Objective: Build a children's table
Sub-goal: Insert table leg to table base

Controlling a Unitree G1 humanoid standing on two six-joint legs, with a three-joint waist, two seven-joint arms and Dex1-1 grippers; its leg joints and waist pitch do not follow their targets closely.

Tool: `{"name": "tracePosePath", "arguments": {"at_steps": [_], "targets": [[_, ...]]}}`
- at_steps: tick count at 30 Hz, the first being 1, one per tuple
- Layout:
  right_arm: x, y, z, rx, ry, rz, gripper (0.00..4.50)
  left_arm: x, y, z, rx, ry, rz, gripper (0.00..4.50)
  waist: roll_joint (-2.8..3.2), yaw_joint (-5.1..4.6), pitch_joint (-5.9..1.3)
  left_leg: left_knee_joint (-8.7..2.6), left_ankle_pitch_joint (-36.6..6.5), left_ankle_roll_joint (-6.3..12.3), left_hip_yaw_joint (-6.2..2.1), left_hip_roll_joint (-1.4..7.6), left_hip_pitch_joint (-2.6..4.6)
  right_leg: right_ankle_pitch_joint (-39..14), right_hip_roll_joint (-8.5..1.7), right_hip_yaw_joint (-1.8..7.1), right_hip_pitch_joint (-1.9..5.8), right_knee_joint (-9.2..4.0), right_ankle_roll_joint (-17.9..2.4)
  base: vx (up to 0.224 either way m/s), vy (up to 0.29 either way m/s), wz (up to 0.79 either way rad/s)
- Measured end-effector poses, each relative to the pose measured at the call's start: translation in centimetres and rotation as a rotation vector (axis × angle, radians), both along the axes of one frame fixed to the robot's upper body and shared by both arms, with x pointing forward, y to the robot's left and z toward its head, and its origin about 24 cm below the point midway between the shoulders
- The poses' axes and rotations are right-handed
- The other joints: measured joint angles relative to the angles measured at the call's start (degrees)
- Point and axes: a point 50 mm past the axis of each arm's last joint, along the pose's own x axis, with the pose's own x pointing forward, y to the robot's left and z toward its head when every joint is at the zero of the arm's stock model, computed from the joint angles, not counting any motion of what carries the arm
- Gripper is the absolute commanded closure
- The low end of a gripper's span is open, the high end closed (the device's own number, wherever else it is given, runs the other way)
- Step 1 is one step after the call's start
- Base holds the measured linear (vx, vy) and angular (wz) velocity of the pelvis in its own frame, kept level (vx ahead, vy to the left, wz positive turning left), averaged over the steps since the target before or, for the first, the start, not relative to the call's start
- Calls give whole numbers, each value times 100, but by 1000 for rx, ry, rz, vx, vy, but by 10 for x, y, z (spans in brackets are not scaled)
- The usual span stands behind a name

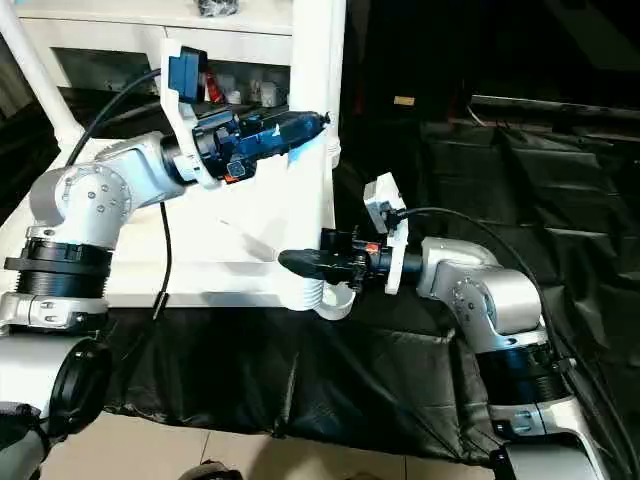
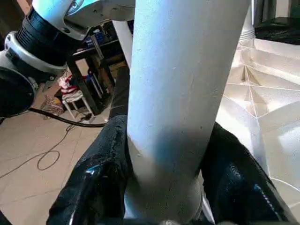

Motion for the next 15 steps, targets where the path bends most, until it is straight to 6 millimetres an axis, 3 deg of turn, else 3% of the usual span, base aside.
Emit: {"name": "tracePosePath", "arguments": {"at_steps": [15], "targets": [[0,-2,1,-4,-1,-4,262,0,-3,-1,-11,3,12,273,0,1,0,0,4,7,0,0,-2,0,0,0,0,-1,0,0,0,0]]}}
